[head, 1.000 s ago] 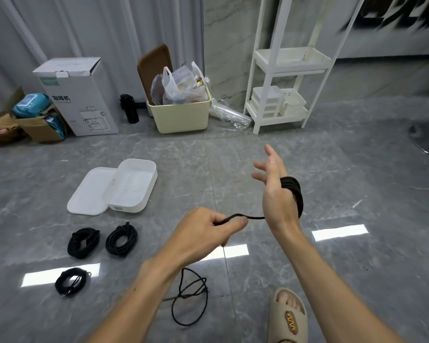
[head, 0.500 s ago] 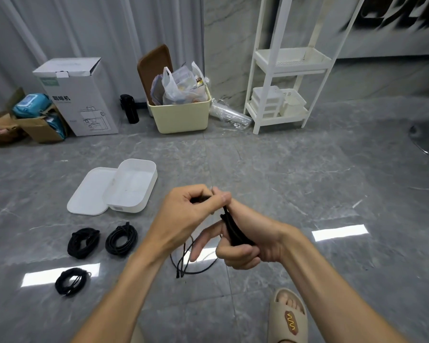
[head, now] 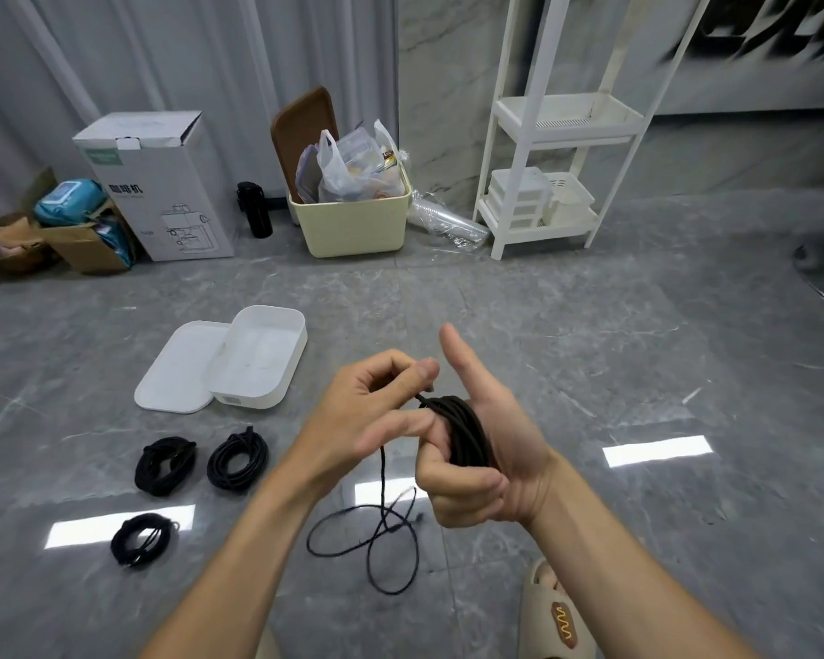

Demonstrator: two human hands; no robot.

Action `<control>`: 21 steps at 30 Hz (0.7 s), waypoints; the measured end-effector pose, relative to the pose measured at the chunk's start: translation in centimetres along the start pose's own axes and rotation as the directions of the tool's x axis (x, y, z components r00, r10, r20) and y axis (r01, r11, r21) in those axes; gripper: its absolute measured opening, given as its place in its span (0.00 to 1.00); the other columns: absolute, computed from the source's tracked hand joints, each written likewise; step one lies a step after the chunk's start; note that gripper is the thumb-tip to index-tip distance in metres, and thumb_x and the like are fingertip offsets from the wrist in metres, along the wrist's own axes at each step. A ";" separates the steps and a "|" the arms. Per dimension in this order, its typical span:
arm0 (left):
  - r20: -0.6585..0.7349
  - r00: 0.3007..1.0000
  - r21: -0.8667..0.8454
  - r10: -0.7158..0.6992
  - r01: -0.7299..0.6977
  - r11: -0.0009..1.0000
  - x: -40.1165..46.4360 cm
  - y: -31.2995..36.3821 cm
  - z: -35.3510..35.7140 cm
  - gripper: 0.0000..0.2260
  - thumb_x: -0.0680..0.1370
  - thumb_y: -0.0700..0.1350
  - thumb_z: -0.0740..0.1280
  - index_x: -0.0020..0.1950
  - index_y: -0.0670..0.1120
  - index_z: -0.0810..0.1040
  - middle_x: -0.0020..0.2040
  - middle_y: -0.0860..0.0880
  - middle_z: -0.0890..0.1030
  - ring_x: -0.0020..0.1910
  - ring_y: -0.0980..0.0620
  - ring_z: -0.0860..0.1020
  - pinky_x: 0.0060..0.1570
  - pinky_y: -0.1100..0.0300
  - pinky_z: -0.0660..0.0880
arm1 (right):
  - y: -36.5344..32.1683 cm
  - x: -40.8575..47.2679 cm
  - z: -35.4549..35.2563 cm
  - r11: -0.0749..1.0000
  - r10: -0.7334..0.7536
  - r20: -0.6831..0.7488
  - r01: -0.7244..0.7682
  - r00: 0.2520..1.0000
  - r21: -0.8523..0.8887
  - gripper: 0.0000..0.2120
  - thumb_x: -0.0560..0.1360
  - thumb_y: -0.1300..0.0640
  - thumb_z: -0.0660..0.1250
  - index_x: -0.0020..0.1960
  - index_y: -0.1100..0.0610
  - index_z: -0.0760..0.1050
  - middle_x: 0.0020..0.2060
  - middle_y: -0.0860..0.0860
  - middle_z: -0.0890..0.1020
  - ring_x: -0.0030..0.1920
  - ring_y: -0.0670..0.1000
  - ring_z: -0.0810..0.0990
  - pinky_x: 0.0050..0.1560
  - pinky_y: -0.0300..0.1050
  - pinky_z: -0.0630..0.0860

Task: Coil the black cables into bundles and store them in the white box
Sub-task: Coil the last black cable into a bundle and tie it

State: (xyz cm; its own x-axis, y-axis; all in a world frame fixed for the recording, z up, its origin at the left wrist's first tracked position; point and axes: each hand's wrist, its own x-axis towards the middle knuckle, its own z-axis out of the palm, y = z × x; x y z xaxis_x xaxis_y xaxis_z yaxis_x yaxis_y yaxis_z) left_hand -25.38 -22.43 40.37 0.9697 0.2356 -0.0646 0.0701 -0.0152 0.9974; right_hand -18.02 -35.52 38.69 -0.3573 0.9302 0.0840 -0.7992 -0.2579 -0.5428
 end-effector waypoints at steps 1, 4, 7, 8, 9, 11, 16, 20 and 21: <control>0.022 1.000 -0.019 -0.005 0.006 1.000 -0.1 0.0 0.2 0.13 0.72 0.56 0.68 0.36 0.47 0.77 0.34 0.48 0.73 0.36 0.54 0.71 0.37 0.68 0.69 | 0.0 -0.1 0.0 1.000 -0.006 0.017 0.006 1.000 0.001 0.46 0.75 0.23 0.48 0.71 0.60 0.71 0.21 0.50 0.63 0.17 0.45 0.54 0.17 0.34 0.56; 0.077 0.997 -0.041 0.021 -0.017 0.999 -0.1 -0.2 0.8 0.14 0.78 0.55 0.64 0.37 0.50 0.78 0.36 0.54 0.79 0.41 0.58 0.78 0.46 0.67 0.74 | -0.1 -0.4 0.1 0.998 -0.064 0.031 0.064 0.997 0.015 0.36 0.81 0.32 0.48 0.76 0.57 0.66 0.22 0.50 0.62 0.18 0.45 0.54 0.19 0.33 0.61; 0.127 0.991 -0.132 0.045 -0.028 0.991 -0.2 -0.2 0.7 0.15 0.83 0.53 0.61 0.41 0.53 0.82 0.42 0.53 0.82 0.49 0.55 0.80 0.53 0.64 0.75 | -0.3 -0.8 0.4 0.984 -0.177 -0.017 0.177 0.984 -0.009 0.24 0.85 0.46 0.49 0.78 0.53 0.62 0.23 0.49 0.64 0.18 0.44 0.55 0.21 0.34 0.63; 0.131 0.991 -0.182 0.038 -0.014 0.983 -0.3 -0.2 0.5 0.12 0.81 0.53 0.63 0.44 0.53 0.84 0.45 0.51 0.83 0.52 0.54 0.81 0.55 0.64 0.74 | -0.4 -0.8 0.5 0.979 -0.205 -0.040 0.205 0.978 -0.014 0.23 0.84 0.50 0.50 0.78 0.53 0.62 0.23 0.49 0.64 0.18 0.44 0.55 0.21 0.34 0.63; 0.132 0.991 -0.224 0.020 0.010 0.974 -0.4 -0.1 0.3 0.10 0.78 0.53 0.65 0.47 0.53 0.85 0.48 0.50 0.84 0.54 0.53 0.81 0.56 0.64 0.74 | -0.4 -0.9 0.7 0.974 -0.225 -0.060 0.224 0.973 -0.012 0.24 0.83 0.54 0.51 0.78 0.53 0.62 0.23 0.49 0.64 0.18 0.44 0.54 0.21 0.33 0.63; 0.146 0.989 -0.240 -0.020 0.055 0.969 -0.3 -0.3 0.1 0.09 0.75 0.49 0.67 0.50 0.53 0.86 0.51 0.49 0.85 0.57 0.53 0.81 0.59 0.62 0.74 | -0.5 -1.0 0.8 0.969 -0.247 -0.096 0.248 0.964 -0.004 0.26 0.80 0.59 0.52 0.78 0.53 0.62 0.23 0.50 0.64 0.18 0.44 0.54 0.20 0.33 0.61; 0.100 0.992 -0.212 -0.079 0.099 0.972 0.0 -0.5 0.7 0.08 0.72 0.50 0.71 0.49 0.55 0.87 0.49 0.49 0.85 0.55 0.50 0.79 0.62 0.53 0.73 | -0.5 -1.0 0.9 0.964 -0.248 -0.109 0.256 0.963 0.070 0.28 0.77 0.60 0.51 0.77 0.57 0.63 0.24 0.51 0.65 0.18 0.44 0.53 0.20 0.34 0.59; 0.074 0.996 -0.214 -0.050 0.064 0.975 -0.1 -0.2 0.8 0.05 0.73 0.48 0.73 0.48 0.55 0.86 0.48 0.43 0.84 0.55 0.48 0.80 0.58 0.53 0.74 | -0.3 -0.7 0.7 0.981 -0.178 -0.091 0.184 0.980 0.057 0.24 0.80 0.55 0.53 0.75 0.57 0.66 0.23 0.50 0.65 0.18 0.44 0.55 0.20 0.34 0.60; 0.081 0.996 -0.211 -0.049 0.065 0.975 -0.1 -0.1 0.9 0.05 0.73 0.48 0.73 0.48 0.55 0.85 0.49 0.43 0.85 0.56 0.49 0.81 0.58 0.55 0.75 | -0.2 -0.6 0.6 0.985 -0.161 -0.087 0.165 0.983 0.045 0.22 0.80 0.54 0.54 0.73 0.56 0.69 0.23 0.50 0.65 0.18 0.44 0.56 0.20 0.33 0.61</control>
State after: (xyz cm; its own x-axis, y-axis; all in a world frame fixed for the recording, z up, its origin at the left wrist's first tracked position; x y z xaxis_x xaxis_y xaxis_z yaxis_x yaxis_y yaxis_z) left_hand -25.25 -23.29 40.22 0.9808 0.1570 -0.1157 0.0821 0.2057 0.9752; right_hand -17.93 -36.20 39.26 -0.1808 0.9787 0.0974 -0.8684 -0.1123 -0.4830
